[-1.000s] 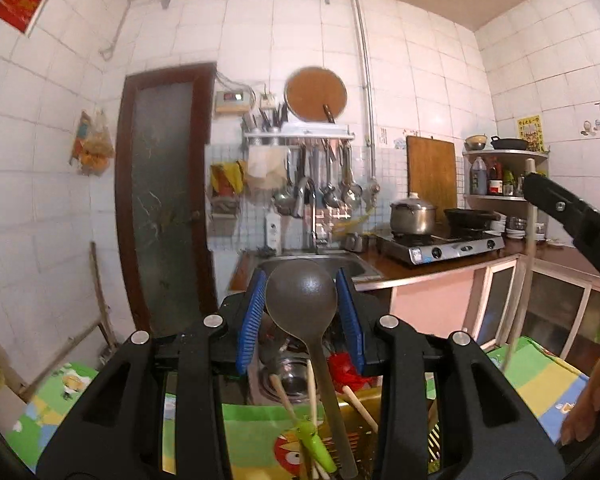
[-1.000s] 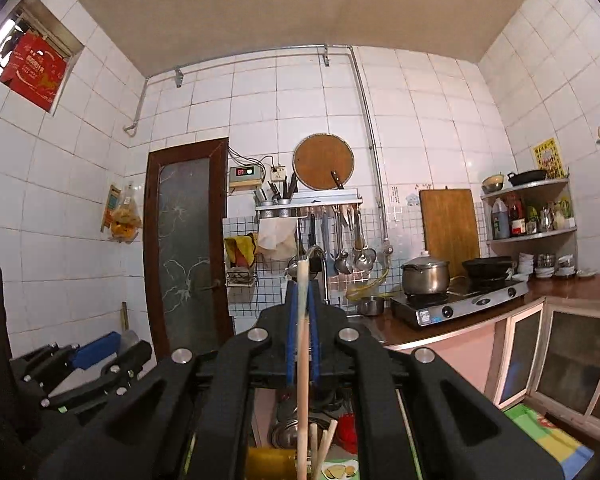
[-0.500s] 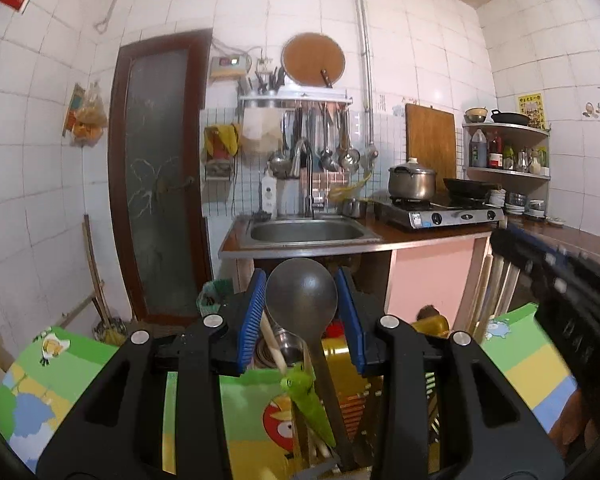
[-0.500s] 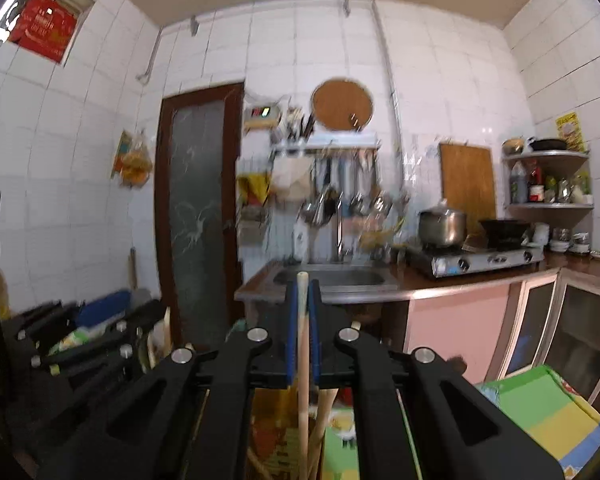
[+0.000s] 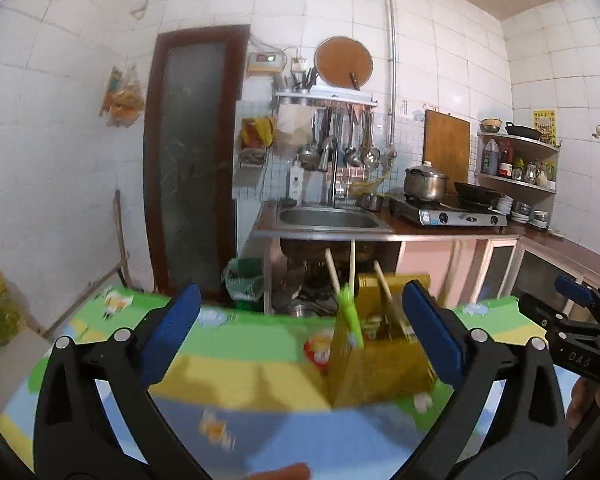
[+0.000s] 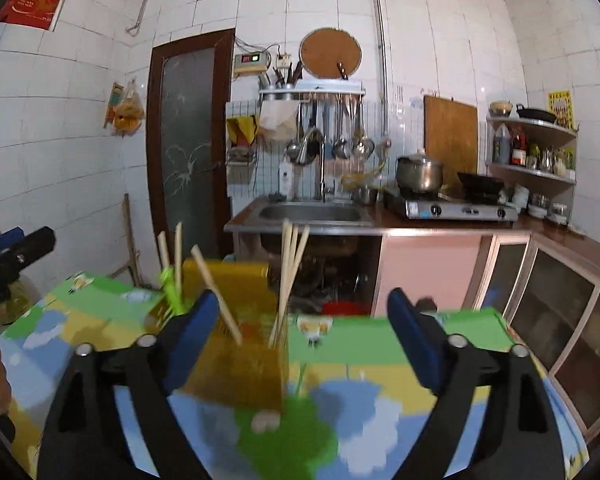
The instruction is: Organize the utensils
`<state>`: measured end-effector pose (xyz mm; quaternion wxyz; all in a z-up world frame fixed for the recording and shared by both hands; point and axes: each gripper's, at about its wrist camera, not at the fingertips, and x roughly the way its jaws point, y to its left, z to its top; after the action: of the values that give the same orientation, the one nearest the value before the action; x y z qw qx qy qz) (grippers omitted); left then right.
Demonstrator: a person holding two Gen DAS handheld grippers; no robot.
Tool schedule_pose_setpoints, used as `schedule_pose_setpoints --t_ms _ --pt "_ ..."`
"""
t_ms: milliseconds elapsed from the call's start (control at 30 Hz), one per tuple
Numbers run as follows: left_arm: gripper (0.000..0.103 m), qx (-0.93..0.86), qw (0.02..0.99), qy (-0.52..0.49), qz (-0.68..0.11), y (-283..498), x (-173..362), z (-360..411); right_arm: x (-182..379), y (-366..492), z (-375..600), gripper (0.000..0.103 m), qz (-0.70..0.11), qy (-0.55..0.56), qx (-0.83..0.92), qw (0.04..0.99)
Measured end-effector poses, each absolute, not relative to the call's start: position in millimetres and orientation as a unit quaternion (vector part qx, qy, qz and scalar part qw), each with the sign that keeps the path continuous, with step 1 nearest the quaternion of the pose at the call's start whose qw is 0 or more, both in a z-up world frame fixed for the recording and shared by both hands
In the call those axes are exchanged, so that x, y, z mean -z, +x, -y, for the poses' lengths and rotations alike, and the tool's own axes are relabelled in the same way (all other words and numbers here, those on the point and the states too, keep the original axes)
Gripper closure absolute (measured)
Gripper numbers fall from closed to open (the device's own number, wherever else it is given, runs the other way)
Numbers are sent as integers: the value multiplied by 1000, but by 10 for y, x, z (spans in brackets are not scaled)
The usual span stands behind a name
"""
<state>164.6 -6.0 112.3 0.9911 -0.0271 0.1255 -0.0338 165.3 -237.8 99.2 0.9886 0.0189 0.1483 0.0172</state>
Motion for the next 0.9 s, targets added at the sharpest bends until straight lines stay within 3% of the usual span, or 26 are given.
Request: schedule_pose_setpoints --t_ms 133,333,600,900 --pt "5 36 989 -23 -144 1166 -917 -27 -861 1246 2362 5 -165 19 -25 986" --pt "5 27 985 -29 -170 673 -568 -71 -642 748 2229 5 -169 22 -23 985" --pt "5 20 987 13 -161 213 -215 4 -374 339 2012 5 -158 13 -13 987" --pt "5 3 994 1 -108 -30 -169 -63 -226 -14 1906 5 -124 2 16 992"
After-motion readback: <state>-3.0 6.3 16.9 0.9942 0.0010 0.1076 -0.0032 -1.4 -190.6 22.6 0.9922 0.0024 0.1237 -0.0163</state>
